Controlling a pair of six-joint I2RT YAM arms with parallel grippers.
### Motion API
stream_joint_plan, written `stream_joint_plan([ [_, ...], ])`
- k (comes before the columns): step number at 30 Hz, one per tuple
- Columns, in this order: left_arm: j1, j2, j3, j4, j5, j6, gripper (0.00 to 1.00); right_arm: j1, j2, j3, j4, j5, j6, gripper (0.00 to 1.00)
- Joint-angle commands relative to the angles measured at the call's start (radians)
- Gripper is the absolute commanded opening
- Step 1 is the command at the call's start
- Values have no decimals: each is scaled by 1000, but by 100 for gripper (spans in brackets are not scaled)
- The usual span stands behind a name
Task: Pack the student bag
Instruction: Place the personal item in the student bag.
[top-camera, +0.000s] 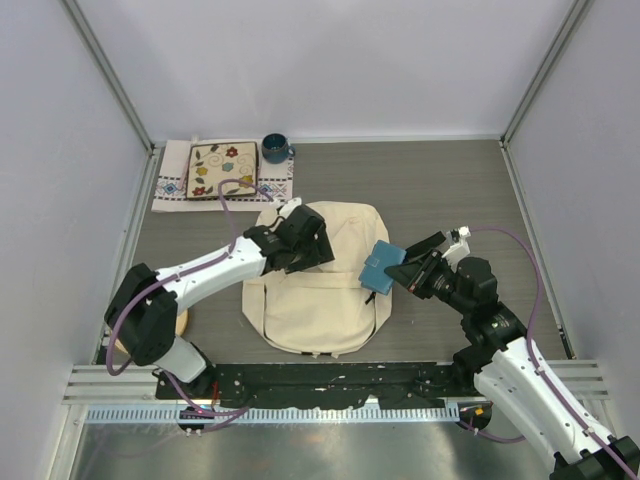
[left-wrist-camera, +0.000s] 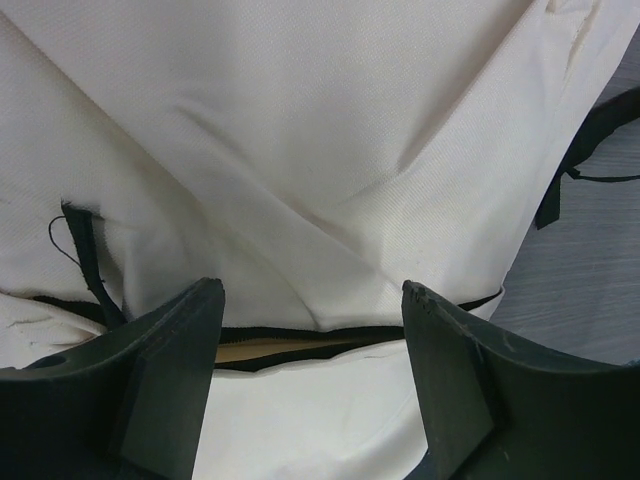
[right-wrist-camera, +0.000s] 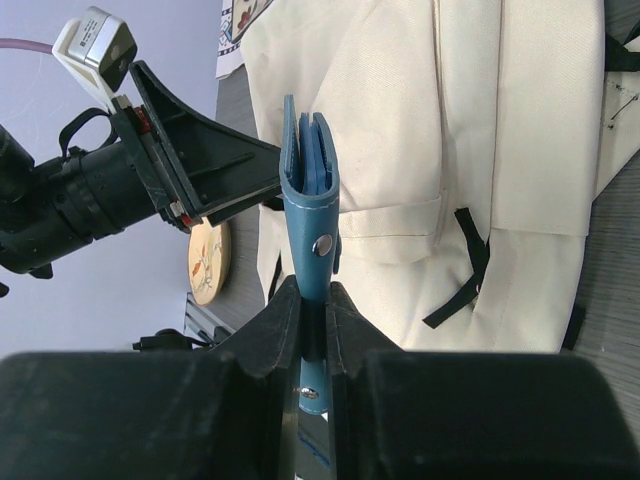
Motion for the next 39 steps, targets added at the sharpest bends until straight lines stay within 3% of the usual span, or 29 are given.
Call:
stream_joint_plan([
  [1, -4, 25, 61, -5, -33, -19, 73, 5, -11, 33, 42, 18, -19, 2],
  [9, -4, 90, 91, 3, -15, 27, 49, 5, -9, 36, 44, 20, -22, 2],
  [14, -6, 114, 91, 1, -6, 53, 40, 5, -8, 36, 42, 18, -22, 2],
  [24, -4, 118, 98, 6, -1, 76, 0, 5, -8, 36, 38, 18, -22, 2],
  [39, 5, 15, 158, 6, -4, 108, 0, 14, 12, -62, 246, -118, 146, 1],
])
